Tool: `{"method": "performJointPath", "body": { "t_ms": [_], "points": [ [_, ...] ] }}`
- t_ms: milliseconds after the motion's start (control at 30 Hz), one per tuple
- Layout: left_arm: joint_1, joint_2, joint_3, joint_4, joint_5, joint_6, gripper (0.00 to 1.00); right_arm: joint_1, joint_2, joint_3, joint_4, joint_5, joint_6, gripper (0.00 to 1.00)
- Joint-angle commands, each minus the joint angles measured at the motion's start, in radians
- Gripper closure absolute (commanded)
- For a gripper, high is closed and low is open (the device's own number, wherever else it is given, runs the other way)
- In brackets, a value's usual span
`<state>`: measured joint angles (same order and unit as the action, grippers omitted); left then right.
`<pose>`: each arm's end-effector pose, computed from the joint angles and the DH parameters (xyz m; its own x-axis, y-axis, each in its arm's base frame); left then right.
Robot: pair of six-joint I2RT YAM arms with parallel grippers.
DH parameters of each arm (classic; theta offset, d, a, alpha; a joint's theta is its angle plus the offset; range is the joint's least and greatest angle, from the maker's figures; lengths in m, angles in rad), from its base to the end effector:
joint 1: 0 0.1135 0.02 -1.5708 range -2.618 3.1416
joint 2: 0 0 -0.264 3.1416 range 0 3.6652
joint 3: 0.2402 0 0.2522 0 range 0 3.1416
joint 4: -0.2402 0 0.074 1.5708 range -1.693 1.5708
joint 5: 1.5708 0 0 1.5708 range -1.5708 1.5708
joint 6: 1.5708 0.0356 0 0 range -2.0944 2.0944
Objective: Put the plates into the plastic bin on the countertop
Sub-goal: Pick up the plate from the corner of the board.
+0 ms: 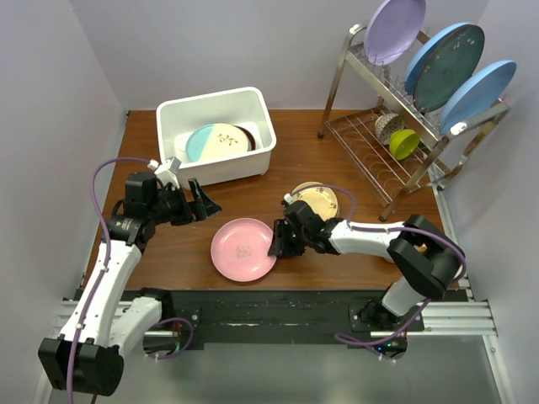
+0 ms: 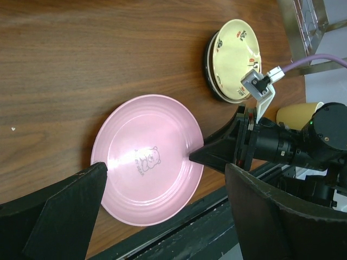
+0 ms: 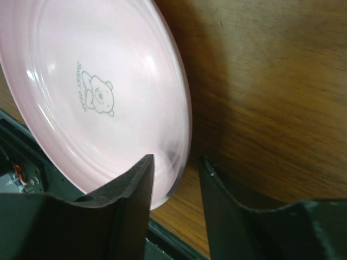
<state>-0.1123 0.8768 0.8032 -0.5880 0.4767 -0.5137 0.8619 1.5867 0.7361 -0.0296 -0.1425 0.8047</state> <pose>0.1802 -0.0368 0.2934 -0.7574 -0.3540 -0.5486 0.1000 0.7675 -0.6332 0.1917 0.2313 0.1487 -0.9318 0.0092 -0.3628 -0.2001 0.8208 0.5349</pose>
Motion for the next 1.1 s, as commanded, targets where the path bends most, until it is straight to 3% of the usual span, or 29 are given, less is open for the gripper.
{"method": "performJointPath", "body": {
  "t_ms": [0,167,500,1067],
  "points": [
    [-0.003,-0.035,-0.033,0.025,0.028,-0.014,0.06,0.009,0.051,0.020,-0.036,0.063,0.002,0.62],
    [-0.004,-0.048,-0.082,0.022,0.033,-0.006,0.06,0.014,0.084,0.032,-0.059,0.081,0.008,0.78],
    [-0.003,-0.055,-0.118,0.018,0.005,0.021,0.06,0.019,0.099,0.045,-0.084,0.098,0.004,1.00],
    [-0.003,-0.067,-0.157,0.022,0.007,0.021,0.06,0.019,-0.033,0.023,-0.115,0.110,-0.006,1.00]
  ]
}}
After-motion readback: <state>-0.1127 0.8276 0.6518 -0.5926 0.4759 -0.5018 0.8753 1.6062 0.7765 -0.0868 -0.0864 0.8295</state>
